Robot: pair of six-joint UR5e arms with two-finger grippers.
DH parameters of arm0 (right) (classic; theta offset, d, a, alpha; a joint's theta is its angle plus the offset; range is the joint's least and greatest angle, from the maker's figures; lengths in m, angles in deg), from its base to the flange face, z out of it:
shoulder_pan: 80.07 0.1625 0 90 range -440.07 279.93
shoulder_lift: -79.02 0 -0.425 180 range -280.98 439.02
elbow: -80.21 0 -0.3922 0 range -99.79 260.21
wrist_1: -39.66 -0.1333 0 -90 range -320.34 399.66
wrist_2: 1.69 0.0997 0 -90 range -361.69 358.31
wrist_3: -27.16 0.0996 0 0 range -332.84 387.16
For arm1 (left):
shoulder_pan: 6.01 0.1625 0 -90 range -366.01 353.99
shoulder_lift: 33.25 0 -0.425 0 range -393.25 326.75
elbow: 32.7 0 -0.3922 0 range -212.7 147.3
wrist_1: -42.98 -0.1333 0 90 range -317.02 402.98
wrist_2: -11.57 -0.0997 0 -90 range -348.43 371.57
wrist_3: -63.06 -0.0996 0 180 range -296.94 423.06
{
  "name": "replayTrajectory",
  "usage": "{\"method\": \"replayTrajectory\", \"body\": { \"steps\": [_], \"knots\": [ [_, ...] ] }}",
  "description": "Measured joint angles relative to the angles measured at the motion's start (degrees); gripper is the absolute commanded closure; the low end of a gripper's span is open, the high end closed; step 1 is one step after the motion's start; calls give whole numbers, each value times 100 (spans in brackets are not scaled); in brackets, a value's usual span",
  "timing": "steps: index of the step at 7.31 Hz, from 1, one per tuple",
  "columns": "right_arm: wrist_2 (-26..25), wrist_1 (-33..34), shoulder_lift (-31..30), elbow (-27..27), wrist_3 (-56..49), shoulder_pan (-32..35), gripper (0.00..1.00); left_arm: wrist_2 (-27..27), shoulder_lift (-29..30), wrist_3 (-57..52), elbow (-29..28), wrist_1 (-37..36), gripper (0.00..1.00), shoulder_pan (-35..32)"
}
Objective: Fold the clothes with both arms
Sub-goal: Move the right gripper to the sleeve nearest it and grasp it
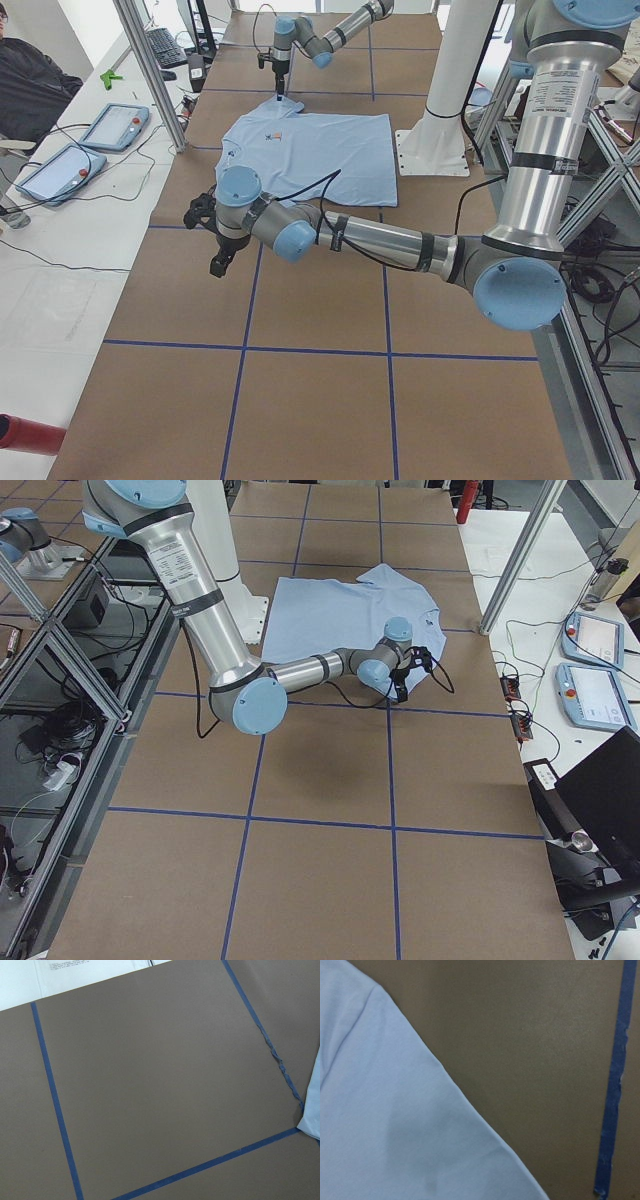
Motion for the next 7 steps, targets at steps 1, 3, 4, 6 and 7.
{"method": "replayTrajectory", "body": {
  "steps": [1, 3, 4, 6, 7],
  "knots": [
    [-21, 9, -17, 16, -15, -4, 22, 1, 0, 5, 2, 2, 0, 0],
    [-46, 14, -30, 38, -33, 4, 62, 1, -3, 2, -1, 8, 0, 0],
    [-47, 16, -31, 41, -35, 12, 73, 1, -6, 0, -4, 7, 0, 0],
    [-37, 244, 48, 36, -16, 28, 100, 1, -4, 1, -4, 5, 0, 0],
    [-31, 375, 88, 26, -12, 31, 100, 1, 2, 5, -1, 2, 1, 0]
  ]
}}
